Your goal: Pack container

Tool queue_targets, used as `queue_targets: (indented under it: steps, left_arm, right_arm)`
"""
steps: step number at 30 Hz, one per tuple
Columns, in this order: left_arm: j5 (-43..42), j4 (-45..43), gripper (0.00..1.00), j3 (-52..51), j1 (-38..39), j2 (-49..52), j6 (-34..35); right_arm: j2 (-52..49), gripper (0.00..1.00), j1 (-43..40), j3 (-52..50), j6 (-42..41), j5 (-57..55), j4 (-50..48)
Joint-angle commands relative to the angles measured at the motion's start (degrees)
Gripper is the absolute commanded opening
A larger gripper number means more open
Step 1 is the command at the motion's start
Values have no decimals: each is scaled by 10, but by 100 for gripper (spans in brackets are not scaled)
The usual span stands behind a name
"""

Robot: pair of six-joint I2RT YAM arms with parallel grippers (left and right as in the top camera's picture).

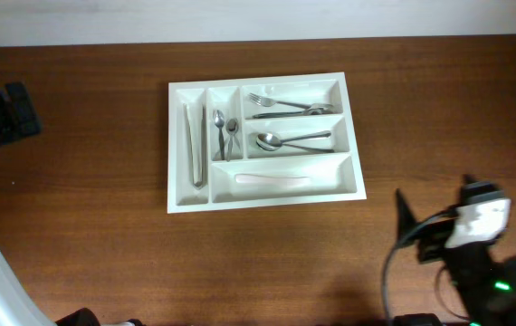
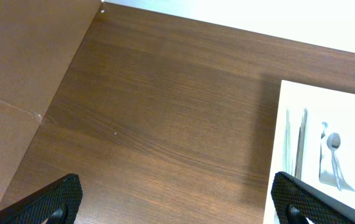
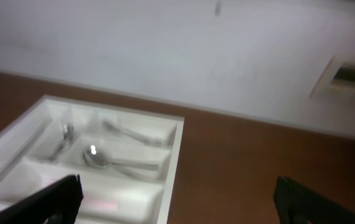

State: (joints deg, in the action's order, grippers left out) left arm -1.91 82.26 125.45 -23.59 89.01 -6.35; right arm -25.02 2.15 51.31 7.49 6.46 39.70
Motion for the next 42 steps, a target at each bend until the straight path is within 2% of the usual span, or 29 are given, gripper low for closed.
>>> queue_targets:
  steps: [1,7,12,17,25,42]
  left_arm:
    - [-4,0,99,1,-3,-5,5]
    - [-4,0,99,1,-3,-5,5]
    - [-4,0,99,1,-3,-5,5]
    - [-4,0,99,1,-3,-5,5]
    - [-4,0,99,1,-3,-5,5]
    - [-4,0,99,1,-3,-5,5]
  right_arm:
    - [71,99,3,-138,-9,-7,-44]
    - [151,99,3,-304,-9,19,-103]
    - [204,99,3,-362,-9,19,-117]
    - [248,99,3,-392,-9,19,-117]
    - [248,99,4,-399,-9,19,-111]
    - [248,99,4,-399,-9,19,-33]
